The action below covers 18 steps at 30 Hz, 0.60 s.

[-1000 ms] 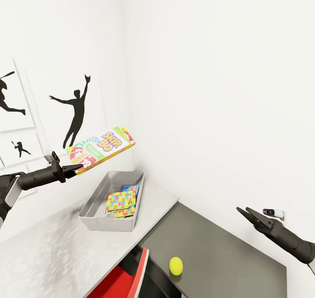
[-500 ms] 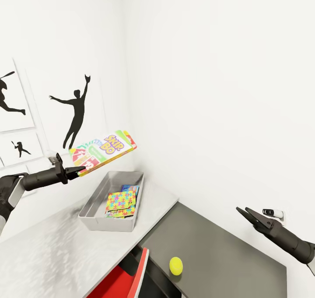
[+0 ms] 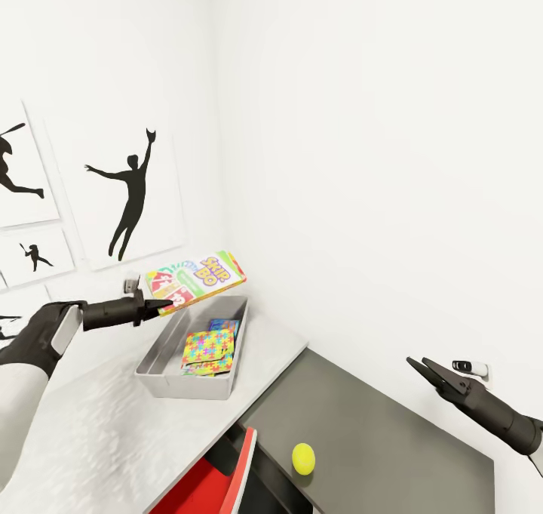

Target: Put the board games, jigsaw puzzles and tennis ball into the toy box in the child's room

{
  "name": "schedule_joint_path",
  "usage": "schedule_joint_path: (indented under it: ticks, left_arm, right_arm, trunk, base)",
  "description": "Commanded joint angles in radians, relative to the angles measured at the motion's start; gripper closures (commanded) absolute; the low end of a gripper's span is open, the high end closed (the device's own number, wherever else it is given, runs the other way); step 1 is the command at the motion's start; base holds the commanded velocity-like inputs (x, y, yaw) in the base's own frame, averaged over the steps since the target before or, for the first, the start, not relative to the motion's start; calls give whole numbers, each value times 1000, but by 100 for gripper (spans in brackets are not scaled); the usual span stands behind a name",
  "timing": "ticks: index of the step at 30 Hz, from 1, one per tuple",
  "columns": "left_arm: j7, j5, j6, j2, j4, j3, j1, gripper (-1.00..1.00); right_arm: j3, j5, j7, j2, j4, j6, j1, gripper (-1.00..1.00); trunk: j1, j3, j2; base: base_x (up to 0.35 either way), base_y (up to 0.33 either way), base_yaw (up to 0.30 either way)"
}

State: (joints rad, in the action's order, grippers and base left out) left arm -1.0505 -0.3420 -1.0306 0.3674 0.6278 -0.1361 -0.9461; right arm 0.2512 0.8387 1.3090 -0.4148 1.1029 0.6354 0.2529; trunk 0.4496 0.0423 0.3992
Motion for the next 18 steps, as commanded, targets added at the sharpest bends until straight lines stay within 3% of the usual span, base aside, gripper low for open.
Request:
schedule_joint_path:
  ticks: [1, 6, 8, 12, 13, 18]
  left_arm:
    - [8, 1, -3, -7, 0, -2, -1, 100]
    - [145, 0, -3, -51, 0, -8, -5, 100]
    - [209, -1, -3, -71, 0, -29, -6, 100]
    - [370, 0, -3, -127, -1, -125, -8, 100]
    - [370, 0, -3, -127, -1, -125, -8, 100]
    - [564, -6, 0, -183, 3, -183, -18, 100]
  right_arm:
    - [-1, 4, 1, 0, 0, 9, 0, -100]
    - [-5, 4, 1, 2, 3, 9, 0, -100]
    - [-4, 4, 1, 2, 3, 9, 0, -100]
    - [-5, 3, 0, 2, 3, 9, 0, -100]
    - [-5, 3, 0, 2, 3, 9, 0, -100]
    - [-7, 3, 0, 3, 5, 8, 0, -100]
  trunk:
    - [0, 0, 1]
    - [0, 0, 1]
    - [0, 0, 1]
    - [0, 0, 1]
    - [0, 0, 1]
    - [0, 0, 1]
  base:
    - [0, 0, 0]
    - [0, 0, 0]
    - [0, 0, 0]
    - [0, 0, 0]
    - [0, 0, 0]
    - [0, 0, 0]
